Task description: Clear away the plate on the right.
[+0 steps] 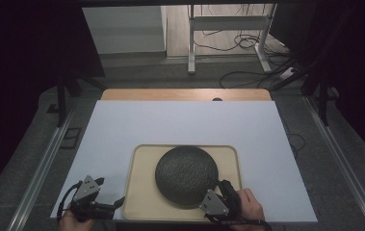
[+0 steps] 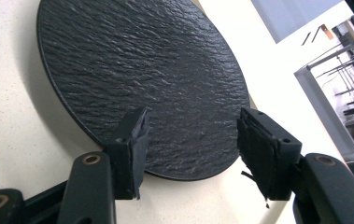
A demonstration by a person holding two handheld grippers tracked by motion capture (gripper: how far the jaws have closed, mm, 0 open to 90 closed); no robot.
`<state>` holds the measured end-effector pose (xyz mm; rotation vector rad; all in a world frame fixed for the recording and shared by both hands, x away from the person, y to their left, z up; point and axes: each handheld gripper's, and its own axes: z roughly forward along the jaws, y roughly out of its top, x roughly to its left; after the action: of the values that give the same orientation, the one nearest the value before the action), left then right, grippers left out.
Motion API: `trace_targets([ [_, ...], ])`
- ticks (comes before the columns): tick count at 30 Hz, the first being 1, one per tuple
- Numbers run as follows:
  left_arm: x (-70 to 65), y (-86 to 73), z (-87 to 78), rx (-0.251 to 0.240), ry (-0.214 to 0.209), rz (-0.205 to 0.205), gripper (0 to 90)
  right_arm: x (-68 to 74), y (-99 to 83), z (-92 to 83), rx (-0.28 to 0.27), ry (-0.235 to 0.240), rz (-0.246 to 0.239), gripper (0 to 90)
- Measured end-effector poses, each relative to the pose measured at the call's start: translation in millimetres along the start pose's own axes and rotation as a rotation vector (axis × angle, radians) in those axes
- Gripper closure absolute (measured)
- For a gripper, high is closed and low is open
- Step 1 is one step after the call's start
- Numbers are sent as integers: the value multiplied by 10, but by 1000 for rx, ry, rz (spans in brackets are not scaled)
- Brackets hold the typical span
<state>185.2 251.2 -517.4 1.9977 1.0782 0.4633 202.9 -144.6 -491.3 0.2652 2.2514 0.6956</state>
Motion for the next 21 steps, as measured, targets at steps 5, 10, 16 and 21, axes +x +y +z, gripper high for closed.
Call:
trace_targets([
  [5,0,-1,-1,0,0,0,0,-60,-29,-7,2,12,43,415],
  [10,2,-1,-3,-1,1,-1,0,-114,-61,-9,1,17,78,393],
  [16,4,-1,-6,-3,2,-4,0,-163,-90,-12,2,27,112,370],
  [21,4,-1,-8,-5,2,-4,0,-204,-114,-20,2,33,136,356],
])
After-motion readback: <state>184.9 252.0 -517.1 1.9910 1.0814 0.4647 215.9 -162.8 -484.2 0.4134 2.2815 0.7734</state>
